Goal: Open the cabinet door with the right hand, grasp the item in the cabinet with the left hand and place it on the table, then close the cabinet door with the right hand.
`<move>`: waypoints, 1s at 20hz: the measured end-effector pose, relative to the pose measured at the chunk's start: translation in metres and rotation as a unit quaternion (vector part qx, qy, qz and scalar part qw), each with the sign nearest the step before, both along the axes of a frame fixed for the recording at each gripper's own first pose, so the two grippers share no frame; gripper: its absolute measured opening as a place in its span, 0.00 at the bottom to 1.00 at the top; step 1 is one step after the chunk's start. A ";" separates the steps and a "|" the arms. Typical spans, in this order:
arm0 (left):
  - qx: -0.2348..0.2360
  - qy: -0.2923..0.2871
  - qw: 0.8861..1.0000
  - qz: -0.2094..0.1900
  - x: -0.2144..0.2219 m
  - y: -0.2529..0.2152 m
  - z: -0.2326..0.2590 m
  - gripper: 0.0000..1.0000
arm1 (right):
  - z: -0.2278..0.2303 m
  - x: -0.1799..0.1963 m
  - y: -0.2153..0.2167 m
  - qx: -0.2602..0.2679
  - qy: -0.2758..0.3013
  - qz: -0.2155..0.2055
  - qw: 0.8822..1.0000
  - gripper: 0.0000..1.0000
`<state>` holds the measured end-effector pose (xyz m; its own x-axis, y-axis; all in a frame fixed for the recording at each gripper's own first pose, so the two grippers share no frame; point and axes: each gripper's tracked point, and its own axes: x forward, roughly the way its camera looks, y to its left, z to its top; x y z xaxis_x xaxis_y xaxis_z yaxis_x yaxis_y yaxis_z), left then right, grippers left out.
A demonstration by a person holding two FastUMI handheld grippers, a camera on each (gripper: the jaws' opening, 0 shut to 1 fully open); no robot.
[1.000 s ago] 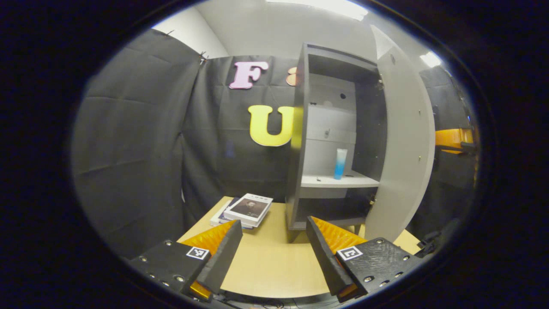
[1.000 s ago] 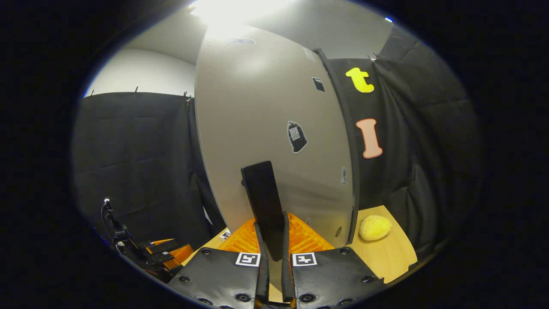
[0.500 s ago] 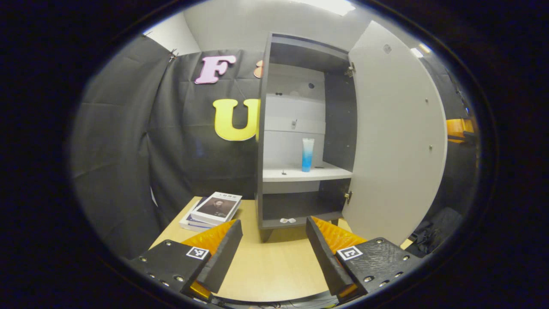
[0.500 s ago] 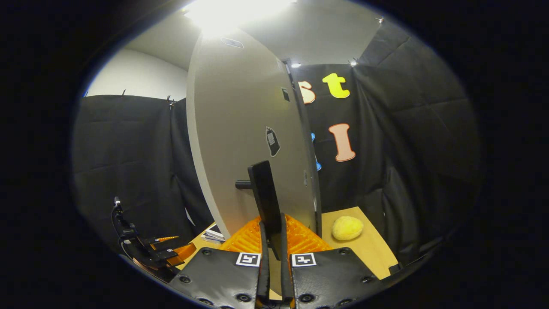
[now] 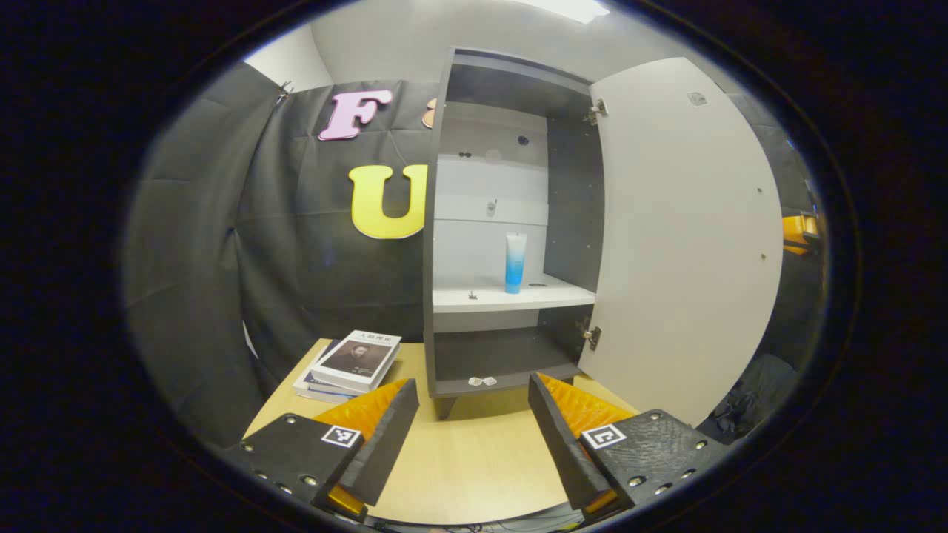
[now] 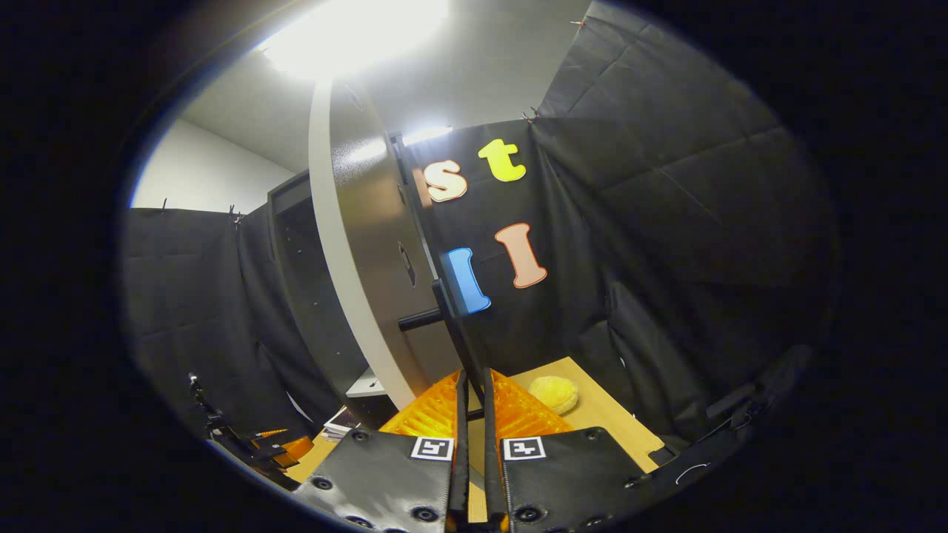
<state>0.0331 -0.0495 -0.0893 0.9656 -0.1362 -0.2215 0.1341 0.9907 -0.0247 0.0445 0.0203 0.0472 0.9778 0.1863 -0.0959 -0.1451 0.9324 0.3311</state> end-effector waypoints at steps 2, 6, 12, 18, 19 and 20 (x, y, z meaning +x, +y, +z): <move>0.001 0.000 1.000 -0.008 0.003 -0.006 0.000 0.92 | 0.001 -0.002 0.003 0.016 -0.003 0.010 1.000 0.12; -0.013 0.007 1.000 -0.025 0.014 -0.018 -0.003 0.90 | -0.009 -0.012 0.003 0.007 0.010 0.000 1.000 0.04; -0.020 0.001 0.999 -0.034 0.029 -0.024 0.006 0.93 | -0.010 -0.029 -0.026 -0.017 0.023 -0.046 0.999 0.04; -0.027 0.001 0.999 -0.036 0.058 -0.024 0.014 0.93 | -0.007 -0.032 -0.056 -0.086 0.023 -0.070 0.994 0.05; -0.026 -0.001 0.999 -0.035 0.067 -0.024 0.018 0.90 | -0.006 -0.027 -0.056 -0.085 0.021 -0.071 0.994 0.04; -0.024 -0.003 0.999 -0.035 0.074 -0.025 0.022 0.93 | -0.009 -0.020 -0.063 -0.087 0.022 -0.075 0.993 0.04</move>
